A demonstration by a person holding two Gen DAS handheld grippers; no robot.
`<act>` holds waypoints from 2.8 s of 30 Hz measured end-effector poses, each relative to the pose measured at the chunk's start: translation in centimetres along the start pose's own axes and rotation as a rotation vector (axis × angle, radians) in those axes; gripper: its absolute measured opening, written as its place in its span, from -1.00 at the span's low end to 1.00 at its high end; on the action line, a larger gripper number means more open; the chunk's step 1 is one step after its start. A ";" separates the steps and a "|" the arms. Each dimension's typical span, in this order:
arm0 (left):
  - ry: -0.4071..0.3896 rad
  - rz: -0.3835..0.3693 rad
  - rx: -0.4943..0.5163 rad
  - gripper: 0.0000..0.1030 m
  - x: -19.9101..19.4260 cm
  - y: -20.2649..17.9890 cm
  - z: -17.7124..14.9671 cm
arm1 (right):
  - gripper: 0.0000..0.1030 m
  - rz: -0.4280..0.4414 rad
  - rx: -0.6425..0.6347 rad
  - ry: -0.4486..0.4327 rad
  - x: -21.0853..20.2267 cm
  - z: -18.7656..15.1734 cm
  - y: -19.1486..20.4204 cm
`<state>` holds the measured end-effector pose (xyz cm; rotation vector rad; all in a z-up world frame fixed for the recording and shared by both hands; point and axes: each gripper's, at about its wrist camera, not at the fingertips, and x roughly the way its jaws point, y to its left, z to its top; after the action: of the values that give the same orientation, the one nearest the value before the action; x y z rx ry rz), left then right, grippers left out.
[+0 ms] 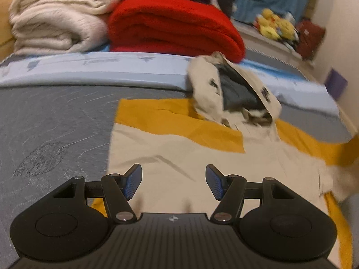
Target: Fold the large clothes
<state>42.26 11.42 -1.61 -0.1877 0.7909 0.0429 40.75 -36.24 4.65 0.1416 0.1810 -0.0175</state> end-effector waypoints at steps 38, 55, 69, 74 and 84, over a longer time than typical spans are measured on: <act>0.129 -0.248 -0.576 -0.19 10.8 5.5 -3.4 | -0.30 0.084 0.388 0.676 -0.6 -13.4 7.2; -0.013 -0.166 -0.472 -1.00 4.6 2.5 -0.9 | -0.30 0.022 0.408 0.693 0.6 -13.6 6.0; -0.023 0.108 -0.397 -0.68 0.0 2.6 -1.3 | -0.30 -0.163 0.439 0.696 1.2 -14.6 2.8; 0.228 0.076 -0.596 -0.67 5.1 6.2 -3.6 | -0.30 -0.190 0.467 0.746 2.2 -16.2 1.9; 0.207 0.079 -0.612 -0.53 5.0 8.3 -2.2 | -0.29 -0.156 0.421 0.671 2.0 -14.4 2.7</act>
<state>43.30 19.06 -7.90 -0.7492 0.9750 0.3464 40.19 -31.58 -9.34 0.5529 0.8593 -0.1646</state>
